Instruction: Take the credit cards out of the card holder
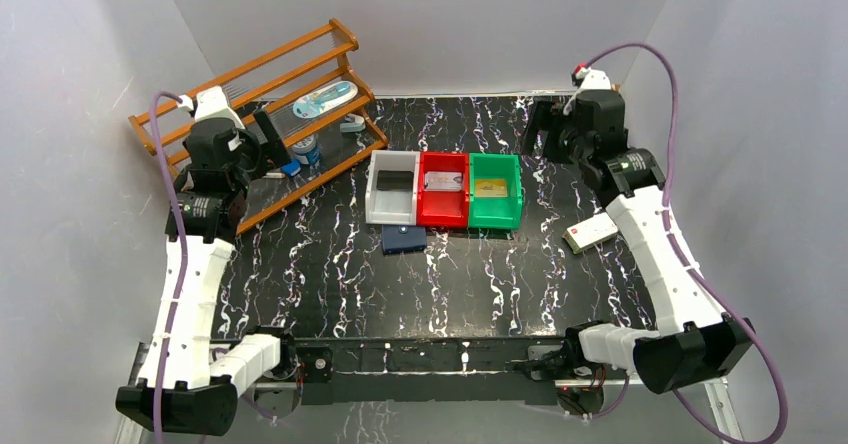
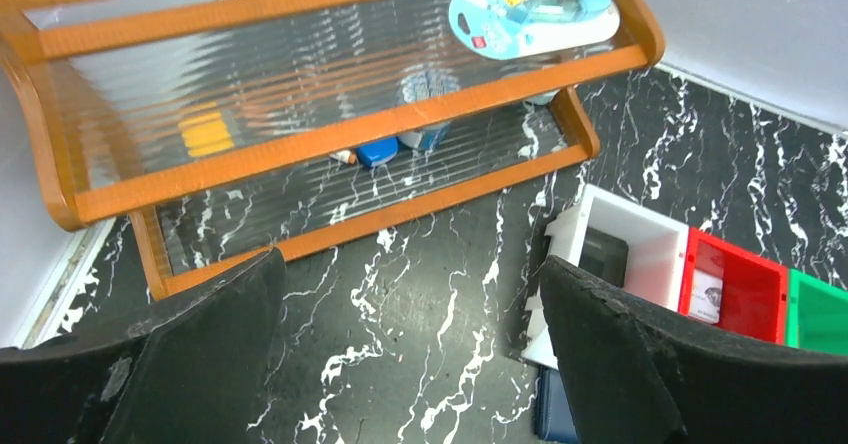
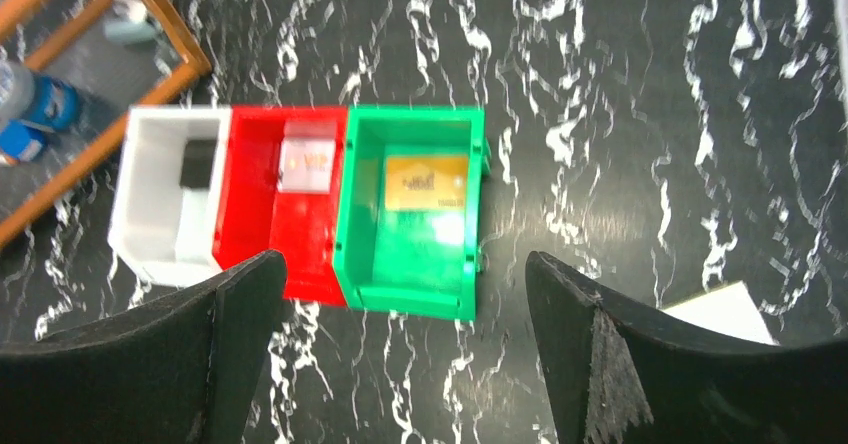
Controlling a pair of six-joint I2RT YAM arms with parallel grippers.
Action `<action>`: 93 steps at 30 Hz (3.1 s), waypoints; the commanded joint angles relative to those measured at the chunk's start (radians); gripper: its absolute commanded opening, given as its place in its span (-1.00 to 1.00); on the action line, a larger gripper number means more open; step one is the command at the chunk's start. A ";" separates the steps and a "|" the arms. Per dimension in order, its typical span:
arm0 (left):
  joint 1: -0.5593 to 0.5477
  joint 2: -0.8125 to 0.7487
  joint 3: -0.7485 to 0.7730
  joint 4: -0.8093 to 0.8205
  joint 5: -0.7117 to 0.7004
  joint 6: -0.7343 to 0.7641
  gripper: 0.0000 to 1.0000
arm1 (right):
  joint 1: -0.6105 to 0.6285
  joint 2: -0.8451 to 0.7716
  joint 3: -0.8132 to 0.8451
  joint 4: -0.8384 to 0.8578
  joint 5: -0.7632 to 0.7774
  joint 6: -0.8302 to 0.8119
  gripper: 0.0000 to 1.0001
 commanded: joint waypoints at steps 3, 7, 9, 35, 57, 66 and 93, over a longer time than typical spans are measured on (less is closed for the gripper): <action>-0.025 -0.073 -0.119 0.050 -0.036 -0.044 0.97 | -0.031 -0.118 -0.218 0.125 -0.123 0.065 0.97; -0.041 -0.129 -0.220 0.054 0.029 -0.053 0.97 | -0.051 -0.172 -0.370 0.184 -0.226 0.114 0.97; -0.048 -0.157 -0.275 0.066 0.061 -0.055 0.97 | -0.060 -0.190 -0.435 0.210 -0.281 0.138 0.97; -0.085 -0.188 -0.621 0.184 0.445 -0.047 0.97 | 0.392 0.160 -0.403 0.174 0.056 0.424 0.95; -0.086 -0.153 -0.611 0.163 0.358 -0.067 0.97 | 0.497 0.570 -0.145 0.185 0.286 0.504 0.82; -0.086 -0.192 -0.613 0.149 0.332 -0.066 0.97 | 0.515 0.529 -0.187 0.213 0.206 0.498 0.80; -0.086 -0.203 -0.599 0.128 0.243 -0.071 0.97 | 0.641 0.583 -0.185 0.277 0.211 0.555 0.64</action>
